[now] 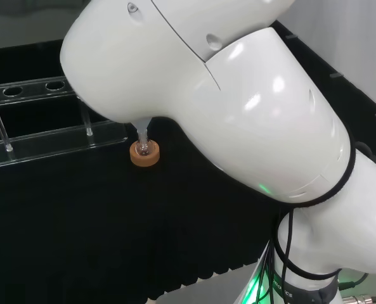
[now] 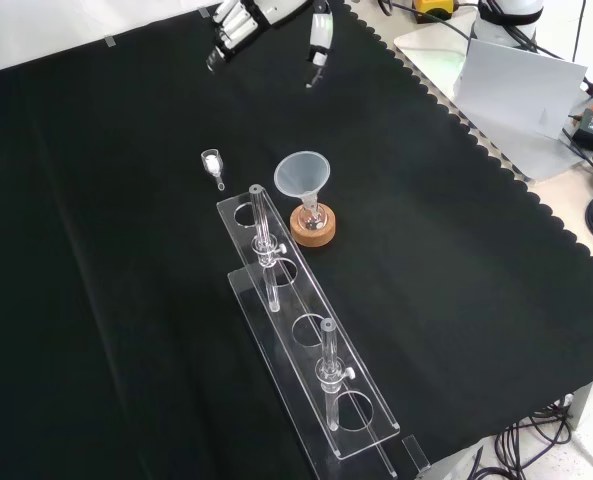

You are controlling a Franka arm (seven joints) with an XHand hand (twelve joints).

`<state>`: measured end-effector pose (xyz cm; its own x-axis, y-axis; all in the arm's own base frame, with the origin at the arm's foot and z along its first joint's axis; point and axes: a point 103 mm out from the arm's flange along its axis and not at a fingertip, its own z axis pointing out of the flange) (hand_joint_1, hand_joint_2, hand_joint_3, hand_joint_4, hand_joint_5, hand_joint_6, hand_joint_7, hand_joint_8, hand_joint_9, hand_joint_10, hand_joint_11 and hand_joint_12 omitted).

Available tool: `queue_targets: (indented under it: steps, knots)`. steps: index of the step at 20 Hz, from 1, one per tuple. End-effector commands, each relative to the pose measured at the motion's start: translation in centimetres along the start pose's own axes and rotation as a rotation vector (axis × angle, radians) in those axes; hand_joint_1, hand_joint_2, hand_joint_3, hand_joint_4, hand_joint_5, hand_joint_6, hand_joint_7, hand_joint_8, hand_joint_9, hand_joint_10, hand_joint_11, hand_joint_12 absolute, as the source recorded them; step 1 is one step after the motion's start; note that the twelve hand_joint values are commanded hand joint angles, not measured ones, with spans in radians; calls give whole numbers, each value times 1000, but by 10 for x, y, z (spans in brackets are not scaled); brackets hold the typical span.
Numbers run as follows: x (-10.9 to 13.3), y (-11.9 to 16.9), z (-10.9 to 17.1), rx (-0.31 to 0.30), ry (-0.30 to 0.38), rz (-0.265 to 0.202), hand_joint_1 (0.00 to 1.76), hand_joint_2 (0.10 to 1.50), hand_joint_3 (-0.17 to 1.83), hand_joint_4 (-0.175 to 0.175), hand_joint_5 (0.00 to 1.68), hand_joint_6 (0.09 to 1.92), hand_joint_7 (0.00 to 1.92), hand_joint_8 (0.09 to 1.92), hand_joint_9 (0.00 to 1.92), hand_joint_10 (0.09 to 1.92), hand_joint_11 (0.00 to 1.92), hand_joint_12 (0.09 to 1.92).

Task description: Pick up the weighing funnel.

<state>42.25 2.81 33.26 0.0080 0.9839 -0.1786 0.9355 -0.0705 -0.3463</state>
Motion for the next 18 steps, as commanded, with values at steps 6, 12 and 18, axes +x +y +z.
queue_targets:
  steps: [6, 12, 18]
  knots:
    - [-43, 7, -8, -38, 51, 32, 599, 720, 291, -70, 212, 87, 213, 703, 473, 687, 307, 1385]
    - [-58, 25, 8, -58, 91, 46, 712, 708, 368, -69, 343, 87, 300, 696, 581, 626, 371, 1353]
    - [-70, 56, 41, -27, 121, 21, 831, 652, 479, -60, 527, 87, 464, 692, 747, 565, 461, 1309]
